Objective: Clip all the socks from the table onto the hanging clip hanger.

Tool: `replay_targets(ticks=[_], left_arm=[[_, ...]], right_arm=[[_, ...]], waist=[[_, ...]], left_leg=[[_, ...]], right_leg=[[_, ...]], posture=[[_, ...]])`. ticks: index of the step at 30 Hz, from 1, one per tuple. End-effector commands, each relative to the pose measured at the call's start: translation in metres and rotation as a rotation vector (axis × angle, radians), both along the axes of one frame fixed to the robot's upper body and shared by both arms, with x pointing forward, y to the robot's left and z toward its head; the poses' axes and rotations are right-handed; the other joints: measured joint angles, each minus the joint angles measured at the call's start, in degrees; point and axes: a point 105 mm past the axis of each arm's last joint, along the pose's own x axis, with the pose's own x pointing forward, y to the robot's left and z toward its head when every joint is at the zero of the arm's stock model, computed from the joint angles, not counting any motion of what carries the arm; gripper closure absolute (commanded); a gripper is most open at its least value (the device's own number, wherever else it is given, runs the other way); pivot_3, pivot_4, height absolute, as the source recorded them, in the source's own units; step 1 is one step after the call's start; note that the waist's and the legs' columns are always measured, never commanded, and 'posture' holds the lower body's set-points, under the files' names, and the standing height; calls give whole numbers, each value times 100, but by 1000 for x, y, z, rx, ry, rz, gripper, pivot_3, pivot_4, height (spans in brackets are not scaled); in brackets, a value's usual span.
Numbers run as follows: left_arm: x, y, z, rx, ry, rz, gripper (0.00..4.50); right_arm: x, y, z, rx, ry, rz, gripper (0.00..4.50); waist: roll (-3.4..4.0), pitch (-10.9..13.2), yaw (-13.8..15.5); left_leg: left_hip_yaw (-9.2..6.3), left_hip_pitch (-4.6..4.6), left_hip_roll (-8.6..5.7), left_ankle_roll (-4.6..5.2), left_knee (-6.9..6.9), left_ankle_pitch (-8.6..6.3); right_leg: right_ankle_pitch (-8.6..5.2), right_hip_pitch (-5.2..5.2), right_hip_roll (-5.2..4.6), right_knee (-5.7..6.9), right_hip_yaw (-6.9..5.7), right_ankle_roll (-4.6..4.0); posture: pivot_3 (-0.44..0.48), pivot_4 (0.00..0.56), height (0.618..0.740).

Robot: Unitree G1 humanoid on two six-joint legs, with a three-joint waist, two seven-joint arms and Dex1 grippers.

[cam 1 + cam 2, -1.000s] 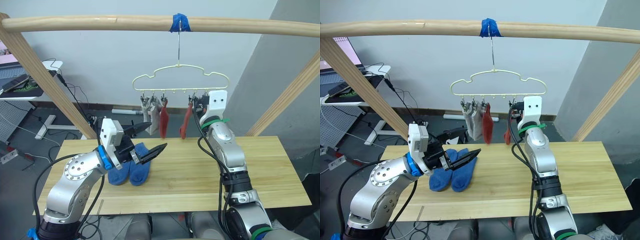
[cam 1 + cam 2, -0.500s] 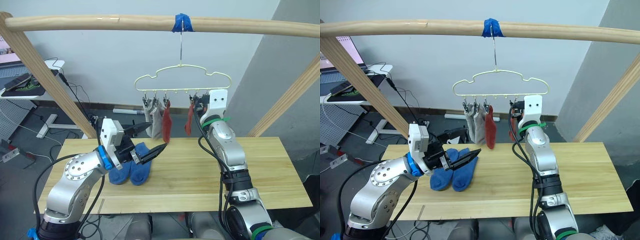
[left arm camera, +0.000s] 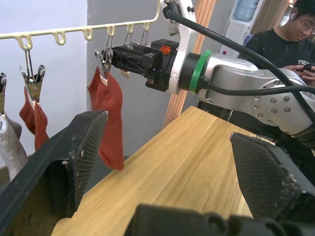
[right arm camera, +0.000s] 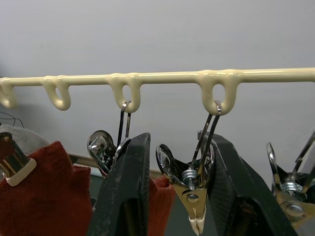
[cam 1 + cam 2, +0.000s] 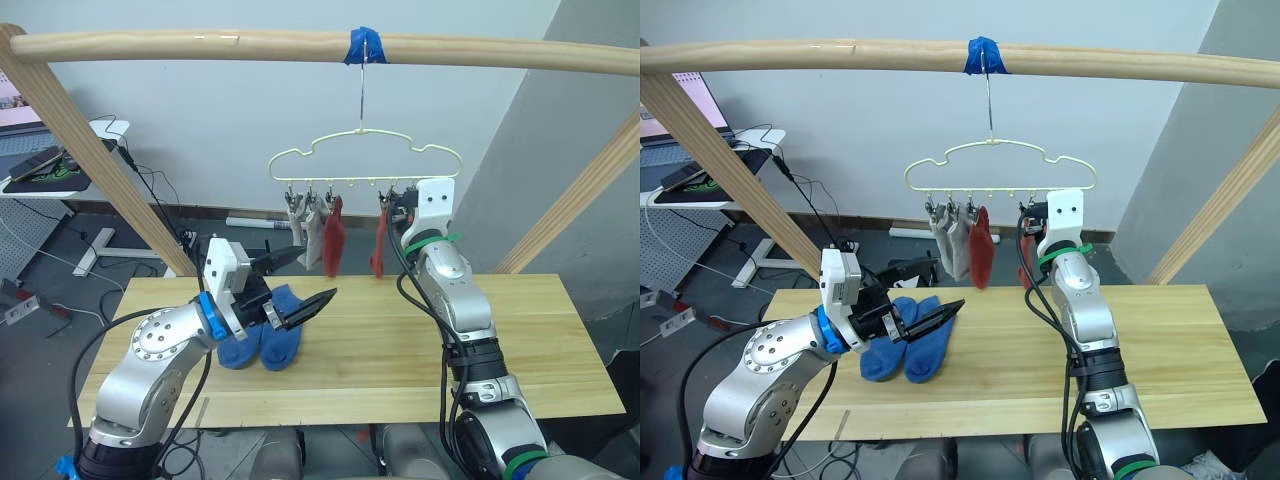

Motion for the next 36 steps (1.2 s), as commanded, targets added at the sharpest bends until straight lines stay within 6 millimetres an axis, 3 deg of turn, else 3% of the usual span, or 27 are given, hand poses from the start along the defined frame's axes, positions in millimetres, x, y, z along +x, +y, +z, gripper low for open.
replay_targets(ticks=[1, 5, 13, 15, 17, 19, 25, 27, 31, 36], left_arm=[[-5, -5, 10, -11, -54, -19, 0], [-6, -6, 9, -10, -49, -19, 0], [-5, -3, -2, 4, 0, -1, 0], [0, 5, -13, 13, 57, 50, 0], [13, 28, -48, 69, 195, 188, 0], [21, 47, -70, 118, 273, 288, 0], [35, 69, -88, 186, 312, 376, 0], [48, 75, -105, 262, 338, 396, 0], [64, 79, -129, 323, 369, 411, 0], [71, 56, -140, 366, 313, 290, 0]], right_arm=[[-3, 3, 22, 18, -82, 17, 3528], [-4, 1, 20, 15, -80, 15, 4338], [-7, -3, 15, 19, -12, 101, 4344], [-9, -2, 14, 34, 36, 163, 4344], [-10, -9, 18, 49, 78, 224, 4344], [-12, -12, 21, 51, 104, 278, 4344], [-23, -7, 24, 58, 187, 437, 4344], [-27, -10, 23, 18, 209, 476, 4344], [-25, -14, 24, -1, 218, 468, 4344], [-23, -16, 27, 1, 212, 460, 4344]], waist=[[0, 0, 0], [0, 0, 0], [0, 0, 2], [0, 0, 1], [1, 0, -1], [2, -1, -8], [2, 0, -5], [3, 0, -3], [3, 0, -7], [3, 0, -13]], left_leg=[[0, 0, 0, 0, 0, 0], [0, 0, 0, 0, 0, 0], [0, -1, 0, 0, 0, 0], [0, 1, 0, 0, 0, 0], [0, 1, 1, 0, 0, 0], [0, 6, 0, 1, 0, 0], [-2, 3, 1, 1, 1, 0], [-3, 4, 1, 1, 1, 0], [0, 3, -2, 1, 3, 0], [-1, -5, -1, 1, 0, 0]], right_leg=[[0, 0, 0, 0, 0, 0], [2, 0, 0, 0, 0, -4], [13, 0, 0, -1, 0, -21], [12, 0, 0, 0, 0, -21], [12, 0, 0, 1, -1, -20], [0, 3, 1, 2, 0, -1], [-1, 2, 2, 2, -3, 0], [-1, 2, 2, 1, -4, 0], [0, 3, 2, -1, -3, 1], [12, -1, 0, -5, -4, -19]], posture=[[-38, 140, 740], [-38, 140, 740], [-46, 149, 740], [-55, 151, 740], [-66, 153, 740], [-70, 153, 740], [-77, 157, 740], [-94, 158, 740], [-110, 161, 740], [-118, 162, 740]])
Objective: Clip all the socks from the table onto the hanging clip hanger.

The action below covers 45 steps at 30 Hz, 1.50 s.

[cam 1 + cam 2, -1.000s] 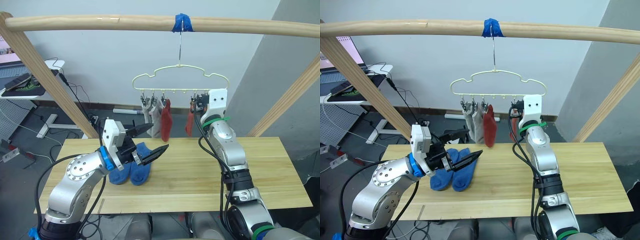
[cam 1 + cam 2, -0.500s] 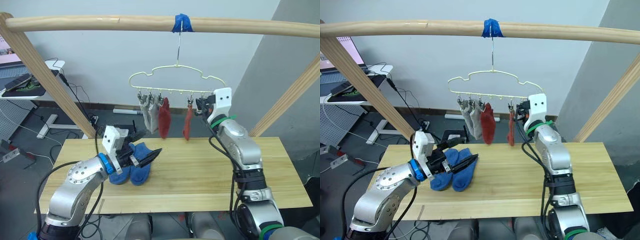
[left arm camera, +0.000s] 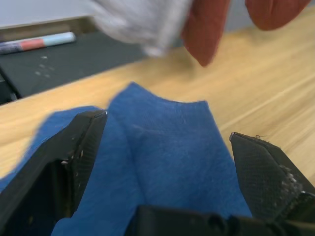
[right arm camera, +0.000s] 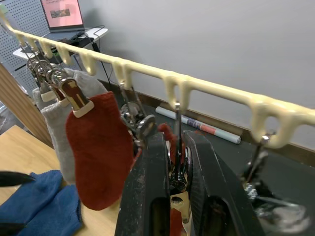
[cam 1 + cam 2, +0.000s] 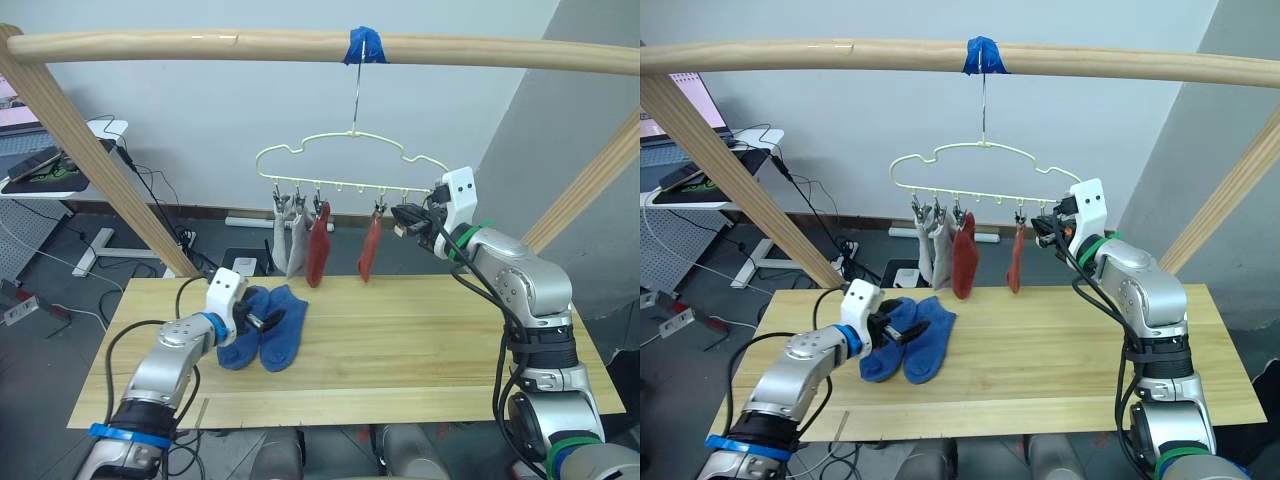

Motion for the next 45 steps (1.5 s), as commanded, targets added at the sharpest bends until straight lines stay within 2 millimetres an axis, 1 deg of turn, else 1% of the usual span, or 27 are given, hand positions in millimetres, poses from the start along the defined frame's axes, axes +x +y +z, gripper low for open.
replay_targets(ticks=[1, 4, 6, 7, 8, 11, 14, 16, 19, 23, 29, 32, 33, 36, 38, 42, 45], left_arm=[[7, -15, 3, 50, -73, -104, 0], [17, -27, -5, 69, -70, -127, 0], [21, -30, -17, 144, -59, -162, 0], [23, -28, -24, 174, -39, -162, 0], [26, -26, -26, 190, -37, -157, 0], [30, -25, -30, 196, -29, -158, 0], [29, -25, -35, 206, -5, -179, 0], [26, -24, -43, 225, 30, -198, 0], [24, -22, -50, 240, 66, -198, 547], [20, -30, -51, 206, 78, -228, 1756], [17, -29, -50, 183, 78, -224, 3343], [7, -31, -48, 146, 73, -248, 4240], [5, -32, -48, 138, 71, -254, 4475], [-10, -49, -32, 60, 21, -350, 4494], [-18, -56, -22, 11, 1, -385, 4494], [-32, -61, -9, -3, -22, -458, 4494], [-34, -62, -2, 23, -75, -471, 4494]], right_arm=[[0, 0, 19, 16, -58, 10, 4344], [0, -2, 20, 12, -60, 3, 4344], [0, -3, 22, 11, -66, -1, 4344], [-1, -5, 24, 20, -70, -5, 4344], [-1, -6, 26, 27, -74, -13, 4344], [-2, -9, 28, 33, -77, -27, 4344], [-2, -11, 29, 37, -77, -40, 4344], [-2, -13, 31, 41, -87, -55, 4344], [-1, -16, 33, 53, -95, -74, 4344], [0, -16, 34, 59, -99, -81, 4344], [0, -16, 34, 60, -99, -84, 4344], [2, -16, 34, 60, -101, -85, 4344], [3, -16, 34, 60, -101, -85, 4344], [4, -15, 33, 56, -98, -80, 4344], [4, -15, 32, 54, -95, -76, 4344], [5, -13, 31, 52, -92, -67, 4344], [6, -11, 31, 52, -91, -62, 4344]], waist=[[0, 0, 1], [0, 0, -2], [0, 0, -16], [0, 0, -34], [0, 0, -52], [0, 0, -140], [0, 0, -189], [-1, -1, -237], [0, -3, -291], [2, -5, -332], [2, -5, -374], [2, -5, -422], [2, -5, -439], [2, -5, -457], [2, -5, -450], [2, -5, -427], [3, -5, -432]], left_leg=[[0, 0, 0, 0, 0, 0], [0, 1, 0, 0, 1, 0], [0, 1, -2, 0, 4, 0], [1, 2, -2, 0, 8, 0], [1, 1, -3, 0, 11, 0], [0, -2, -3, 0, 12, 0], [-2, -2, -3, 0, 11, 0], [-3, -1, -3, 0, 11, 0], [-3, 0, -5, 0, 17, 0], [-3, 2, -5, 0, 32, 0], [-5, 6, -6, 0, 48, 0], [-5, 9, -6, 0, 50, 1], [-5, 9, -6, 0, 50, 1], [-6, 8, -5, 0, 49, 1], [-6, 6, -5, 0, 47, 1], [-8, 5, -6, 0, 51, 1], [-5, 9, -6, 0, 51, 1]], right_leg=[[3, 0, 0, 1, 0, -5], [3, 1, 0, 2, 0, -4], [-4, 2, 0, 3, 0, 13], [-8, 3, 0, 4, 1, 25], [-7, 4, 0, 4, 1, 27], [-7, 4, 0, 3, 2, 28], [-7, 4, 0, 5, 1, 28], [-7, 4, 0, 6, 1, 28], [-5, 7, -1, 8, 1, 32], [-5, 11, -1, 19, 2, 34], [-5, 11, -1, 46, 3, 34], [-6, 11, -1, 53, 3, 34], [-6, 11, 0, 54, 4, 34], [-6, 10, -1, 55, 5, 33], [-7, 7, -1, 55, 6, 32], [-7, 5, -1, 58, 4, 32], [-7, 6, 0, 59, 6, 32]], posture=[[-120, 162, 740], [-142, 160, 740], [-152, 157, 740], [-152, 157, 740], [-162, 156, 740], [-169, 154, 740], [-182, 149, 740], [-195, 142, 740], [-201, 139, 740], [-203, 134, 740], [-201, 130, 740], [-195, 133, 740], [-195, 133, 740], [-183, 135, 740], [-175, 138, 740], [-172, 138, 740], [-159, 140, 740]])
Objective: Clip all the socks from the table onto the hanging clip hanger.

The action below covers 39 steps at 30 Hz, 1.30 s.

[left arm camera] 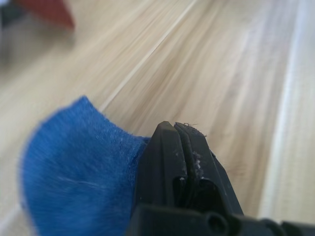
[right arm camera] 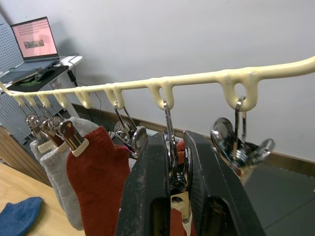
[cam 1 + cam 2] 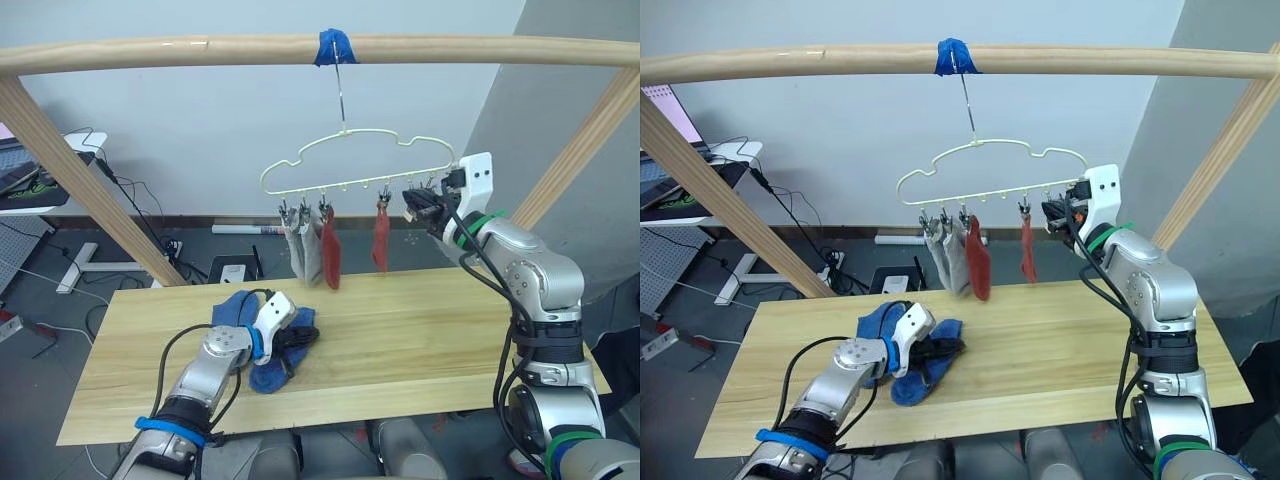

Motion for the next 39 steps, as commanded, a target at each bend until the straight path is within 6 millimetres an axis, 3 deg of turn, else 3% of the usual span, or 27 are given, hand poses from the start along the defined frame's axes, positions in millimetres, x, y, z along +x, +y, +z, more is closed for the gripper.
replay_targets(ticks=[1, 2, 5, 13, 17, 18, 25, 30, 39], left_arm=[[-2, -5, 12, -12, -57, -30, 4494], [-3, -5, 11, -14, -48, -32, 4494], [-2, -4, 8, -7, -47, -25, 3857], [1, -5, 15, -41, -58, 1, 1359], [7, 11, 3, 44, -67, 71, 130], [8, 13, -1, 59, -64, 83, 26], [7, 9, -17, 105, -43, 80, 26], [6, 12, -42, 196, 16, 89, 26], [2, 11, -48, 183, 38, 62, 1972]], right_arm=[[1, 2, 13, 0, -51, 11, 4344], [1, 3, 13, 0, -51, 12, 4344], [2, 3, 13, 0, -52, 14, 4344], [3, 0, 13, -8, -52, 7, 4344], [2, 0, 13, -7, -53, 6, 4344], [2, 0, 13, -7, -53, 5, 4344], [4, -1, 14, -9, -58, -2, 4344], [3, -2, 16, -15, -62, -2, 4344], [1, -2, 16, -21, -60, 0, 4344]], waist=[[0, 0, 0], [0, 0, 1], [0, 0, 6], [0, 0, 8], [0, 0, 5], [0, 0, 6], [1, 1, 7], [1, 1, -1], [2, 1, 1]], left_leg=[[-1, 0, 0, 0, 0, 0], [0, 0, 0, 0, 0, 0], [0, -1, 0, 0, -1, 0], [-1, -2, 0, 0, -1, 0], [-1, -1, 0, 1, -1, 0], [-1, -1, 0, 1, -1, 0], [0, -3, 0, 0, -2, 0], [-1, -2, 0, 1, -1, 0], [0, -1, 0, 1, -2, 0]], right_leg=[[0, 0, 0, 0, 0, 0], [0, 0, 0, 0, 0, 0], [-1, 0, 0, -1, -1, -1], [-1, -1, 0, -2, -1, -1], [-1, -1, 1, -2, -1, -2], [-1, -1, 1, -2, -1, -2], [-2, -1, 0, -3, -1, -2], [-2, -2, 1, -2, -2, -2], [-2, -1, 1, -3, -1, -2]], posture=[[-156, 141, 740], [-154, 140, 740], [-154, 140, 740], [-157, 149, 740], [-162, 152, 740], [-162, 152, 740], [-176, 160, 740], [-184, 164, 740], [-188, 162, 740]])
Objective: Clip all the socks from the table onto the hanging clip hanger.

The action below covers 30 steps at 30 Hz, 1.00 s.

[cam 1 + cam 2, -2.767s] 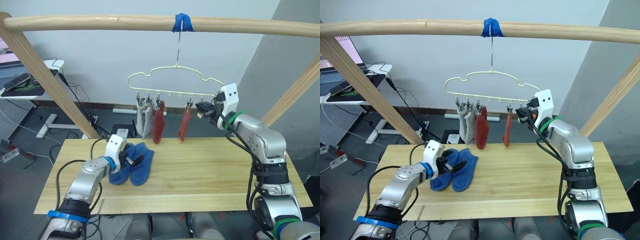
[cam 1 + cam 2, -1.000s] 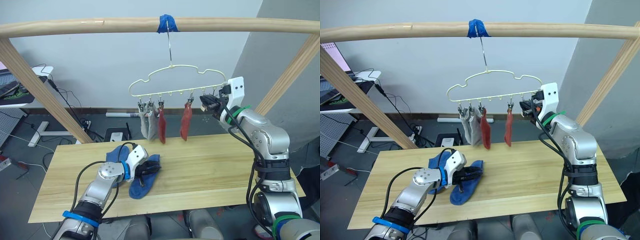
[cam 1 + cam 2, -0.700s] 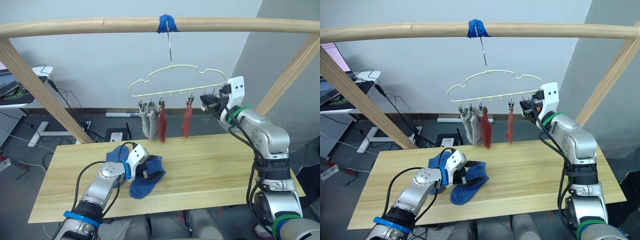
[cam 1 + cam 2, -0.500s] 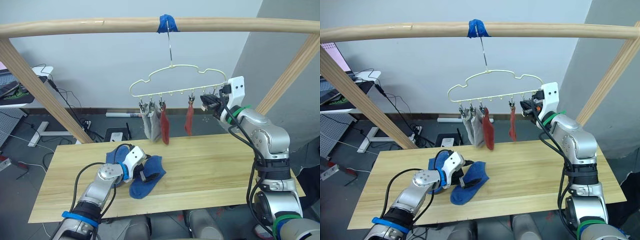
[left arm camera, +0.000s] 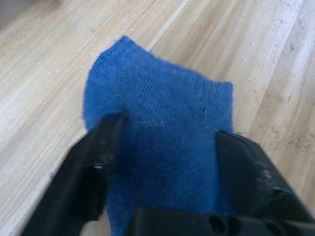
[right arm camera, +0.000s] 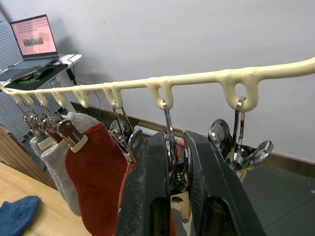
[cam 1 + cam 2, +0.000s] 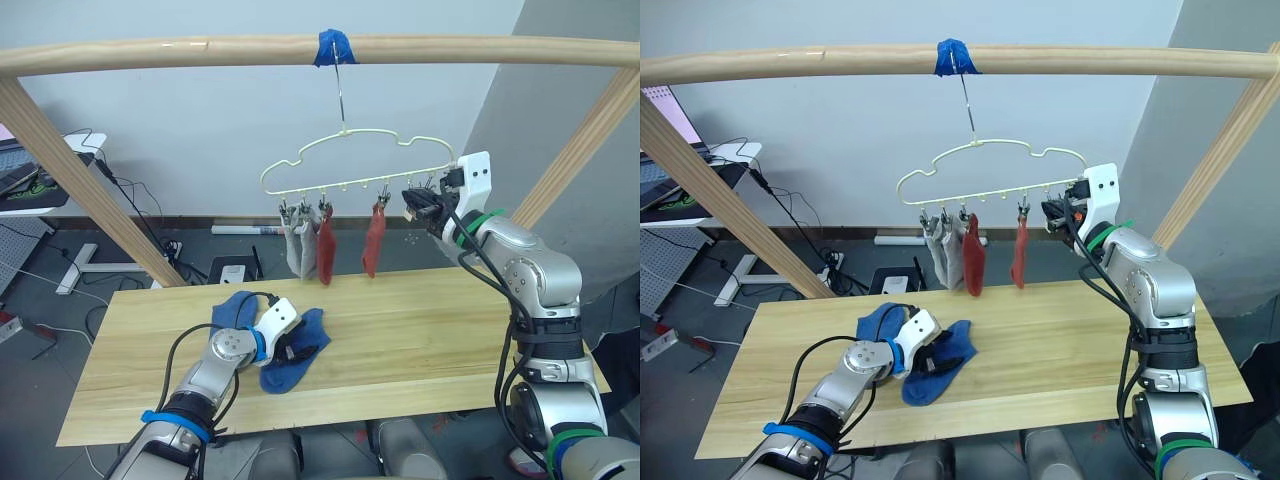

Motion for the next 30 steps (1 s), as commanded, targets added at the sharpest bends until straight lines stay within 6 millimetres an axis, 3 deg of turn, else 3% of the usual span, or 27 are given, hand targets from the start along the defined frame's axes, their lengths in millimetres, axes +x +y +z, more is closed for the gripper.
replay_targets(ticks=[1, 5, 10, 15, 19, 23, 30], left_arm=[[-10, 0, -9, 8, 36, -18, 2144], [-14, 2, -7, -13, 30, -22, 3168], [-13, -6, 13, -126, 9, -12, 4453], [-12, -13, 33, -199, -13, -25, 4495], [-8, -29, 74, -342, -92, -67, 4495], [0, -40, 107, -374, -243, -112, 4495], [10, -62, 140, -413, -392, -149, 4495]], right_arm=[[-2, -2, 17, -8, -58, 1, 4344], [-2, 0, 16, -9, -57, 6, 4344], [-3, 0, 15, -11, -50, 15, 4344], [-3, -2, 15, -10, -32, 34, 4344], [-7, 0, 19, 82, 68, 97, 4344], [-14, 1, 17, 194, 215, 156, 4344], [-16, -1, 27, 325, 314, 151, 4344]], waist=[[0, 0, 0], [0, 0, 0], [0, 0, 2], [0, 0, 13], [0, 0, 10], [0, 0, 17], [0, 0, 17]], left_leg=[[0, 0, 0, 0, 0, 0], [0, 0, 0, 0, -1, 0], [0, -1, 0, 0, -1, 0], [-1, -4, 0, 0, -1, 0], [-1, -5, 0, 0, -2, 0], [-1, -5, 0, 0, -2, 0], [1, -6, 0, 0, -3, 0]], right_leg=[[0, 0, 0, 0, 0, 0], [0, 0, 0, 0, 0, 0], [0, 0, 0, 0, 0, 0], [0, -1, -1, -2, -1, -1], [-1, -2, -1, -2, -1, -1], [-2, -2, -1, -2, -1, -3], [-2, -2, 0, -5, 0, -3]], posture=[[-186, 161, 740], [-181, 155, 740], [-171, 150, 740], [-164, 148, 740], [-160, 144, 740], [-158, 143, 740], [-162, 147, 740]])
